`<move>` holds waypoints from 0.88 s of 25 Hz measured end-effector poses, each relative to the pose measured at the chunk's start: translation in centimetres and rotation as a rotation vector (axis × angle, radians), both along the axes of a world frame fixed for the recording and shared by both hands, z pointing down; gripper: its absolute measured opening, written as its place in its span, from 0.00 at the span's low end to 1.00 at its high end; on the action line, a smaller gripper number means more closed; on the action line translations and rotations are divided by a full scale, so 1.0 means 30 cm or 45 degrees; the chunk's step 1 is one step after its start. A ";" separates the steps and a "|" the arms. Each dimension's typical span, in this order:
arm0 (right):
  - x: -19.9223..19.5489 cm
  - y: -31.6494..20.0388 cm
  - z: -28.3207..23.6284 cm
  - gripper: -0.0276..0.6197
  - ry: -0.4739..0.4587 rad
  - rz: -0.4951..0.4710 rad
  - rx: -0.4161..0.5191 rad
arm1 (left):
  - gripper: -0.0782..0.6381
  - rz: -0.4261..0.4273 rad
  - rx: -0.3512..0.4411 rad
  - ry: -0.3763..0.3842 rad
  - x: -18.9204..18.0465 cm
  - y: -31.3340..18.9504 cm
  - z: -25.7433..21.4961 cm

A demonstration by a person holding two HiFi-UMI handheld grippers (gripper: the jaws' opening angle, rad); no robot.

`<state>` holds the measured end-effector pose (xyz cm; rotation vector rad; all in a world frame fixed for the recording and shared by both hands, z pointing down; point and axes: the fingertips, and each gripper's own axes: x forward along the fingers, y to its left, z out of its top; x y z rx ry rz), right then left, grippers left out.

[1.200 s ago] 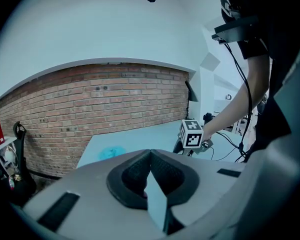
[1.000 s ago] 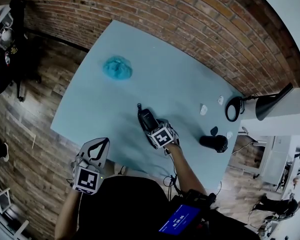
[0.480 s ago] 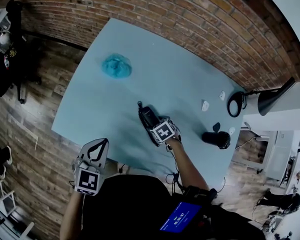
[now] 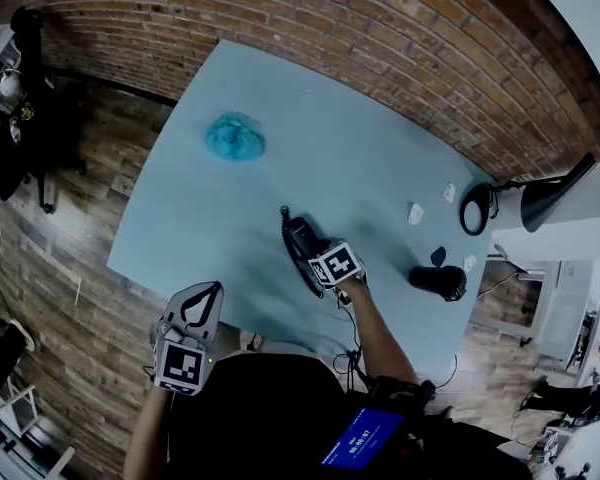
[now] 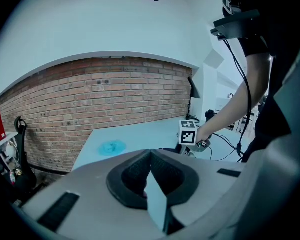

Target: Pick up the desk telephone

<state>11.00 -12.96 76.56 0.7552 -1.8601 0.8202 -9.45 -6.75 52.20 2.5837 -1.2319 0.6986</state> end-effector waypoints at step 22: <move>-0.037 0.017 0.027 0.48 0.199 -0.099 0.027 | 0.14 0.059 -0.034 0.012 0.036 -0.039 0.033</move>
